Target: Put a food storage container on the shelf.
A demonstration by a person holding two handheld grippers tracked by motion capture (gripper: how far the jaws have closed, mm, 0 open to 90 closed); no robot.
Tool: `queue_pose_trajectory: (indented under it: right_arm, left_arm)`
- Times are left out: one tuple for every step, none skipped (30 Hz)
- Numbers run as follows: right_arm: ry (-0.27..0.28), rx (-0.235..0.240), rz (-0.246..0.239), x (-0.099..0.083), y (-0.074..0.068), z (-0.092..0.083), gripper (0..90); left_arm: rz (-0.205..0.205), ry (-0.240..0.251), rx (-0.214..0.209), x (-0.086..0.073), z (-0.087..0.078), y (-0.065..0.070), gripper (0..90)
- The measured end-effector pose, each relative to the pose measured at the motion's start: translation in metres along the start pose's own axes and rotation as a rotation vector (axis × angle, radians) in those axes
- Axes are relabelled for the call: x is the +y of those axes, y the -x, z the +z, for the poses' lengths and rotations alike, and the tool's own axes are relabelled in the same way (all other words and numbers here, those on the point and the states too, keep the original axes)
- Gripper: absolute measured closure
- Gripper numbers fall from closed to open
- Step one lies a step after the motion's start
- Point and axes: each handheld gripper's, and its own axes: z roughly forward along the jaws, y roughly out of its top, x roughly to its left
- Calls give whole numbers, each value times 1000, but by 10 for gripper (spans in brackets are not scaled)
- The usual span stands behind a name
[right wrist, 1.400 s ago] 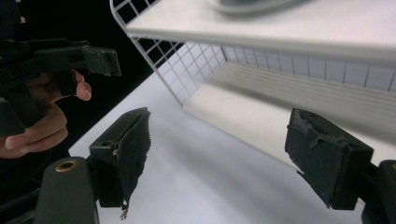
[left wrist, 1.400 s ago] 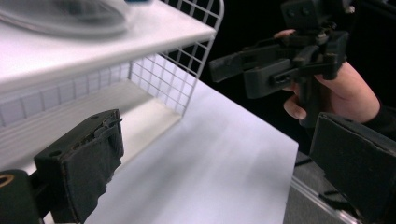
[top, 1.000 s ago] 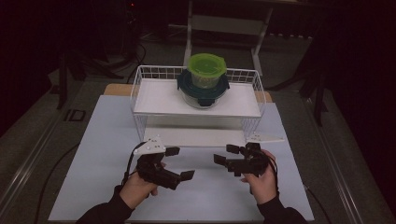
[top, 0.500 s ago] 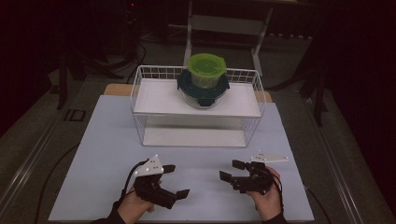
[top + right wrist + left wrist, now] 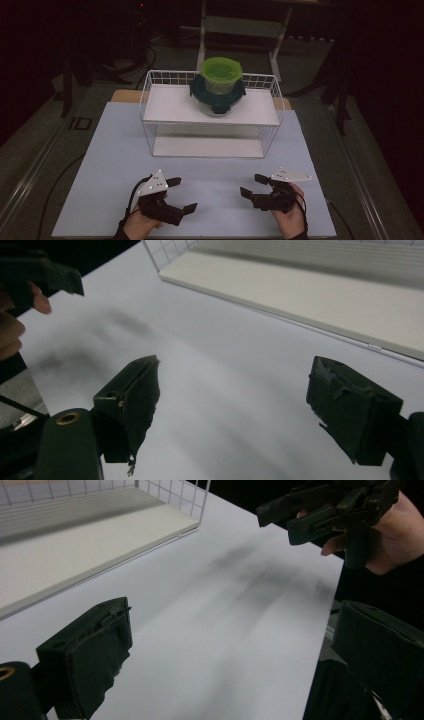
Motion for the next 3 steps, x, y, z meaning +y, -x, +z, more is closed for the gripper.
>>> queue_pose_trajectory:
  right_arm:
    - [0,0,0,0,0,0,205]
    - [-3,1,0,0,0,1,205]
    - [-7,2,-8,-1,0,2,205]
  left_arm:
    - [0,0,0,0,0,0,22]
    - [6,4,-2,-1,1,0,22]
    - [13,2,1,-1,1,1,21]
